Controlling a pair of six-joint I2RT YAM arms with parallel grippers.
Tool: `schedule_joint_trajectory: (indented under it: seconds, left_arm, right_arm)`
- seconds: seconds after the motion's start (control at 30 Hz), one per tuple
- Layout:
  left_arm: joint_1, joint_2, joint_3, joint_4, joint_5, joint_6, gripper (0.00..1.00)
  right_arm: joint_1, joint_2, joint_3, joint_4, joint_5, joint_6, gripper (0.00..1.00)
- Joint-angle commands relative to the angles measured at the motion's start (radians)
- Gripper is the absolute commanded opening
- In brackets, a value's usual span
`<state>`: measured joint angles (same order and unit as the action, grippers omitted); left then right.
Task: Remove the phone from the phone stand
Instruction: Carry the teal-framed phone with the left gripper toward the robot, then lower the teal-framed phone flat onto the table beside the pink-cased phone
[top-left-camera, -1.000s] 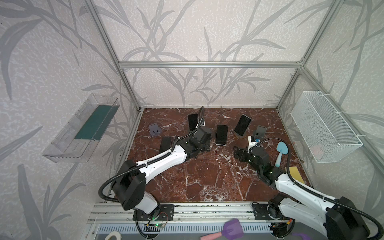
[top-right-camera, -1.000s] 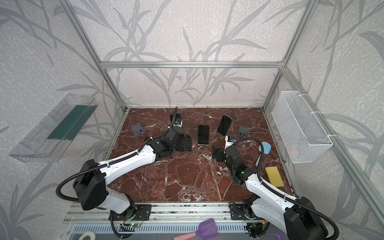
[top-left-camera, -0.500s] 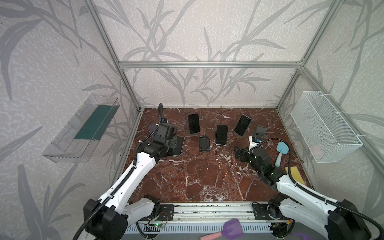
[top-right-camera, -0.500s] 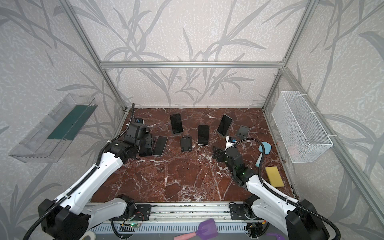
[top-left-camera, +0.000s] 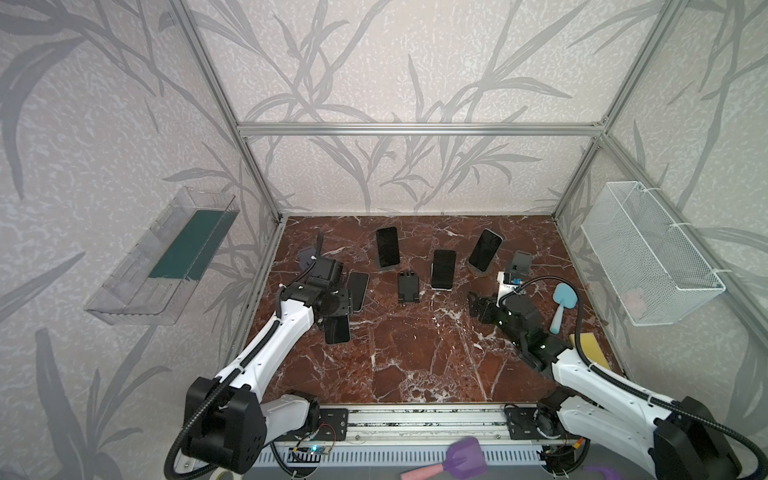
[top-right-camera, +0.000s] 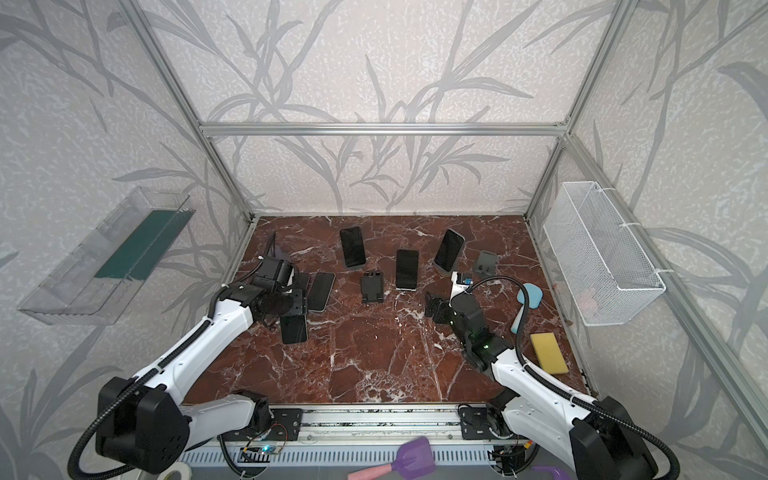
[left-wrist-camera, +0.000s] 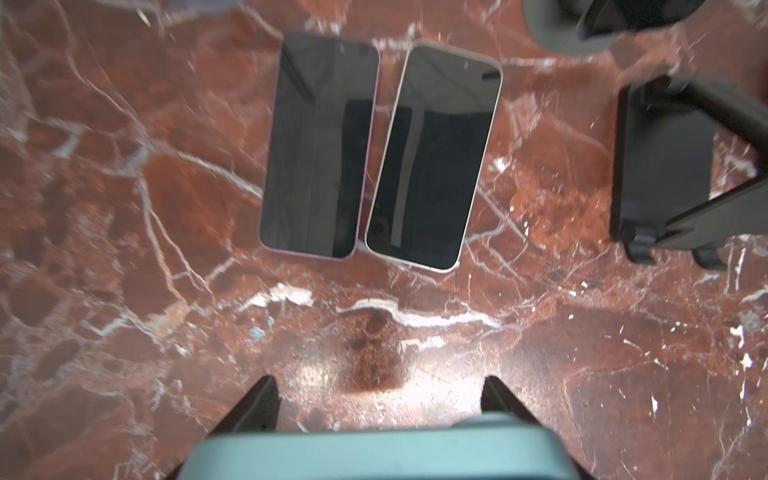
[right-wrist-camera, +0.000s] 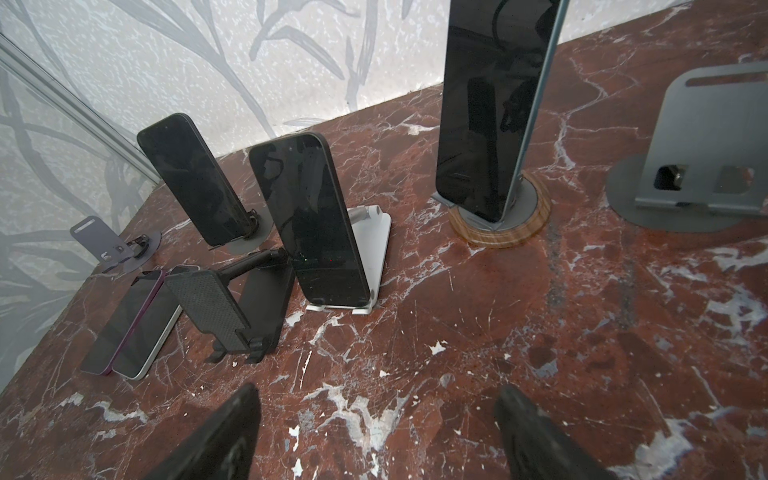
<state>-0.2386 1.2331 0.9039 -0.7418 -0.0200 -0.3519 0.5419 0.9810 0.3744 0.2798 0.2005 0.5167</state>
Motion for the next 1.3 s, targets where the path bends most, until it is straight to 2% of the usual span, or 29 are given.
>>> schedule_joint_trajectory:
  seconds: [0.0, 0.23, 0.5, 0.83, 1.1, 1.27]
  left_arm:
    - [-0.018, 0.039, -0.002, -0.064, 0.068, -0.051, 0.55]
    - [-0.075, 0.098, -0.072, -0.025, 0.079, -0.125, 0.54]
    - [-0.192, 0.123, -0.154, 0.077, 0.003, -0.231, 0.51]
    - [-0.198, 0.147, -0.258, 0.268, -0.067, -0.248, 0.49]
    - [-0.206, 0.149, -0.261, 0.198, -0.066, -0.269, 0.54]
    - [-0.208, 0.177, -0.252, 0.179, -0.013, -0.281, 0.57]
  right_arm:
    - [0.004, 0.005, -0.007, 0.030, 0.004, 0.006, 0.88]
    - [0.004, 0.002, -0.009, 0.030, -0.001, 0.011, 0.88]
    - [0.004, 0.001, -0.010, 0.030, -0.004, 0.014, 0.88]
    - [0.004, 0.004, -0.012, 0.032, -0.003, 0.015, 0.88]
    - [0.005, 0.016, -0.012, 0.039, -0.010, 0.019, 0.88]
    - [0.005, 0.024, -0.010, 0.041, -0.012, 0.019, 0.88]
